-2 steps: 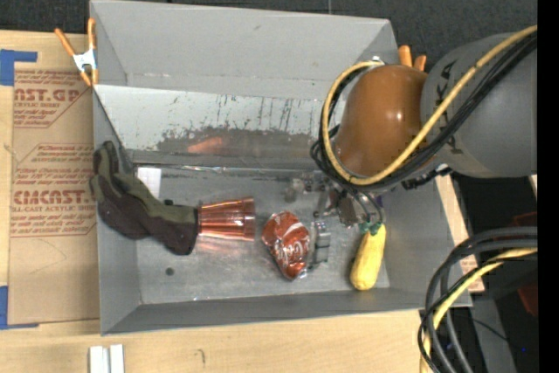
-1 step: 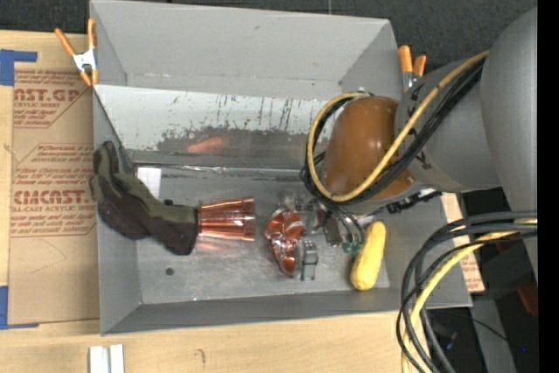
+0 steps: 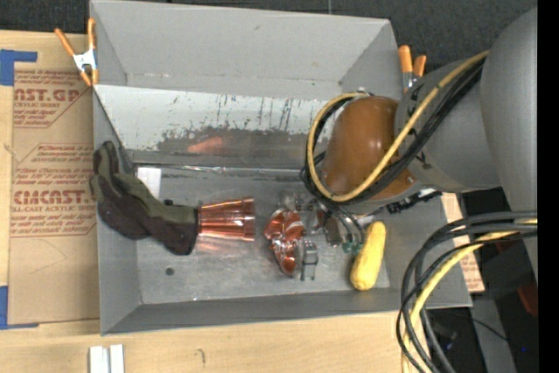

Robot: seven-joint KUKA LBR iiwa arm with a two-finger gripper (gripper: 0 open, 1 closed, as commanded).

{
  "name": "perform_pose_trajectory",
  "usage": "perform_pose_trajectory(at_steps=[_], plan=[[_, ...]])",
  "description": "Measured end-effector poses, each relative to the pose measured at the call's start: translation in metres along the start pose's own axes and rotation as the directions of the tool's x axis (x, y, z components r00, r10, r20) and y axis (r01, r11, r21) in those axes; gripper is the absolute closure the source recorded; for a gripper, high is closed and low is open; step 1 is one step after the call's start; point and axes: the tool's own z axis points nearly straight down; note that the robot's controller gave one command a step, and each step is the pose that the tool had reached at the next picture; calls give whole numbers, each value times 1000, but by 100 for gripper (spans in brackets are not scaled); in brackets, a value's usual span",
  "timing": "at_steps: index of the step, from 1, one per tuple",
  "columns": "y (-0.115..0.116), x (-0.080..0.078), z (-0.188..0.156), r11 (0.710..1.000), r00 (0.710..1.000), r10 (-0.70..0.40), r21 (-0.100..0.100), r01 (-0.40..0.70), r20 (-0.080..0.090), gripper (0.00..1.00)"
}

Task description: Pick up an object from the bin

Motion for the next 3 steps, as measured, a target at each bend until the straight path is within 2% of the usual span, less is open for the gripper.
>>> perform_pose_trajectory(at_steps=[1,2,3], plan=[[-24,0,-123,1000,1000,-21,6,21,6,100],[-24,0,-123,1000,1000,-21,6,21,5,100],[-22,-16,-164,999,999,-37,5,37,-2,100]])
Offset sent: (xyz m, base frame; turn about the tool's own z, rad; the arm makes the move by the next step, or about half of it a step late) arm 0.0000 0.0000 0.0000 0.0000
